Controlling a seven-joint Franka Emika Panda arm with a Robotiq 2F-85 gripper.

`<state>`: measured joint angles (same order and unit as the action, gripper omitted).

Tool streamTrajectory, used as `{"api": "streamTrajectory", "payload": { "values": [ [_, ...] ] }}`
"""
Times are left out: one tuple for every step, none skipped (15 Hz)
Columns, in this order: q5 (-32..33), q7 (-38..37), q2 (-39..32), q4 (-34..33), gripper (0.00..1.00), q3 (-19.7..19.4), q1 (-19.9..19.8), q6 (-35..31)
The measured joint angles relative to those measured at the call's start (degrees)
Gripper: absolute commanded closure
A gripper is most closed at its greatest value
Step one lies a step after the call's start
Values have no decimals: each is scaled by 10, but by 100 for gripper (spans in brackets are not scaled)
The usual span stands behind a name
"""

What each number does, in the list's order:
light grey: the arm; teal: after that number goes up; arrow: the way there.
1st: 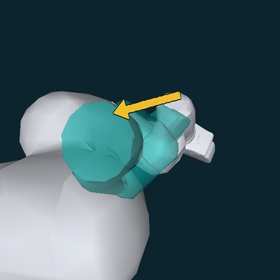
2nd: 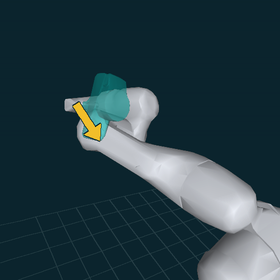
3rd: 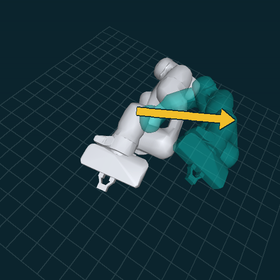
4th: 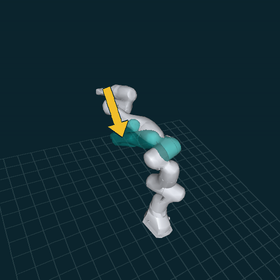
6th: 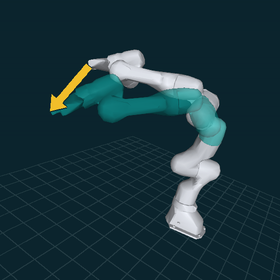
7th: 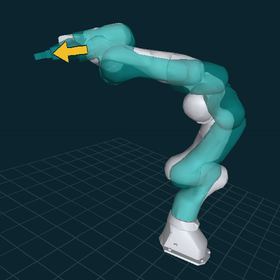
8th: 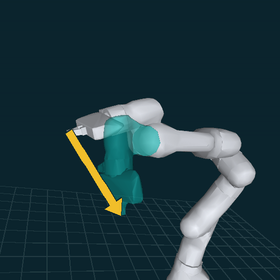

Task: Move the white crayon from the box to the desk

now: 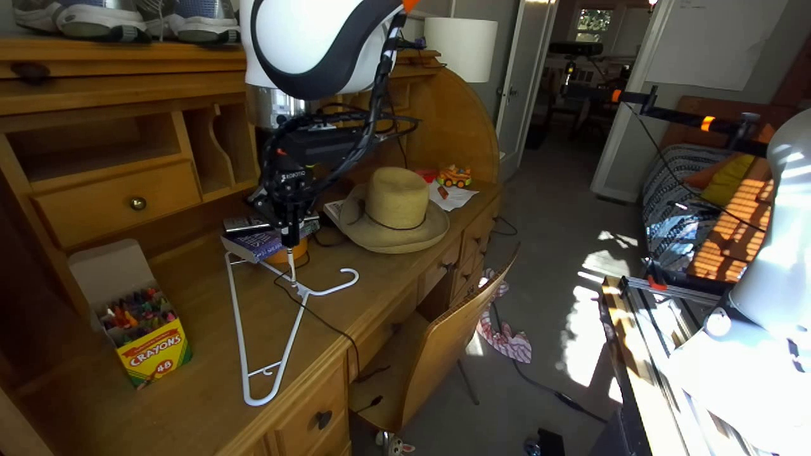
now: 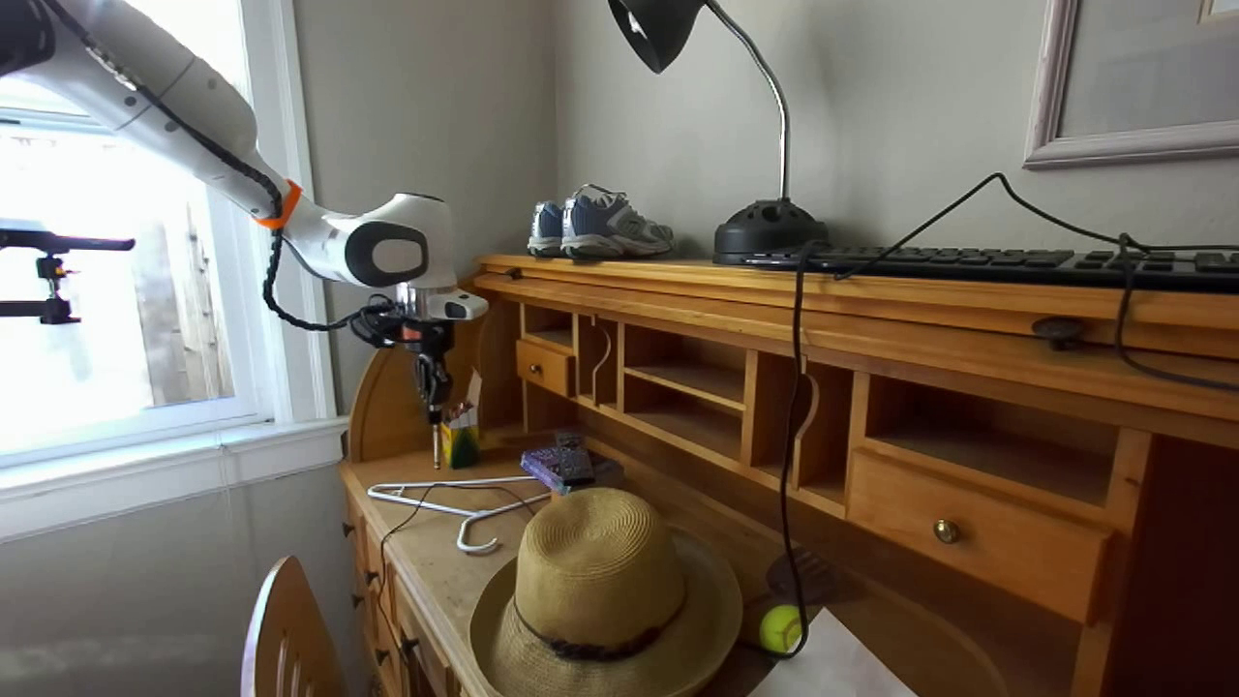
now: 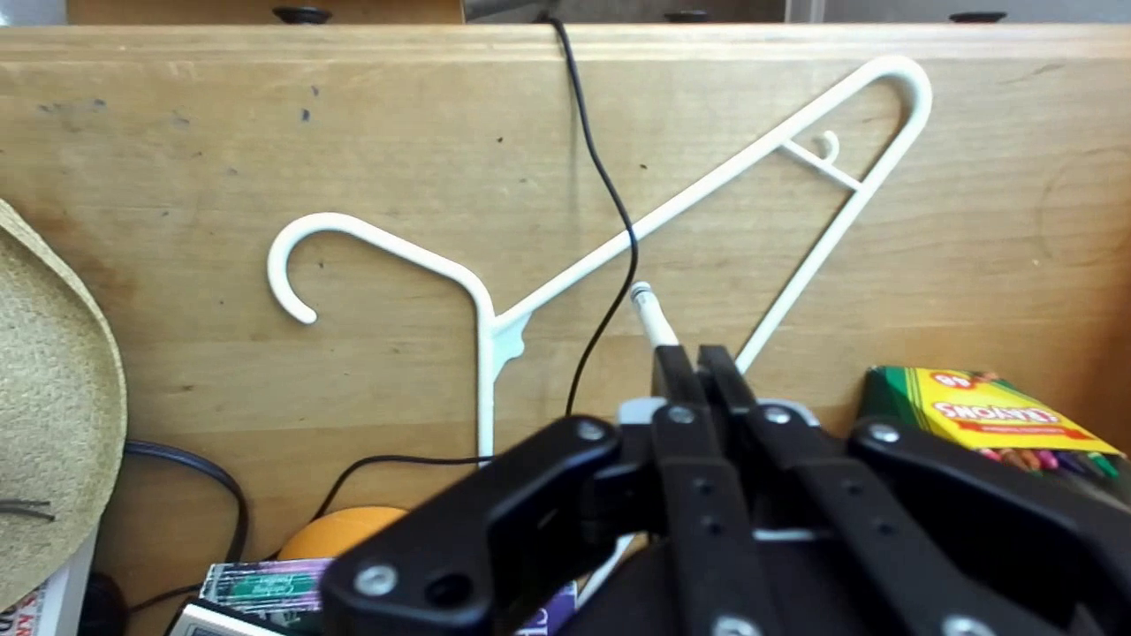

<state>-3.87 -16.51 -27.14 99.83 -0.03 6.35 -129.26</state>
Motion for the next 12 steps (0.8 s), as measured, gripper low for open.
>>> {"api": "streamTrajectory", "payload": {
  "values": [
    [10, 0, -11, -20, 98, -1, 1, 28],
    [21, 0, -23, -41, 98, -2, 2, 58],
    [30, 0, -34, -65, 98, -2, 3, 89],
    [38, 0, -45, -89, 98, -2, 3, 125],
    [47, 1, -56, -114, 98, -3, 4, 161],
    [56, 2, -66, -139, 98, -3, 4, 198],
    [63, 7, -77, -165, 98, -3, 5, 236],
    [70, 12, -89, -191, 98, -3, 5, 270],
    [77, 18, -102, -217, 98, -3, 5, 301],
    [83, 24, -117, -242, 98, -3, 5, 326],
    [88, 32, -133, -266, 98, -3, 6, 347],
    [94, 39, -149, -289, 98, -3, 8, 364]
  ]
}}
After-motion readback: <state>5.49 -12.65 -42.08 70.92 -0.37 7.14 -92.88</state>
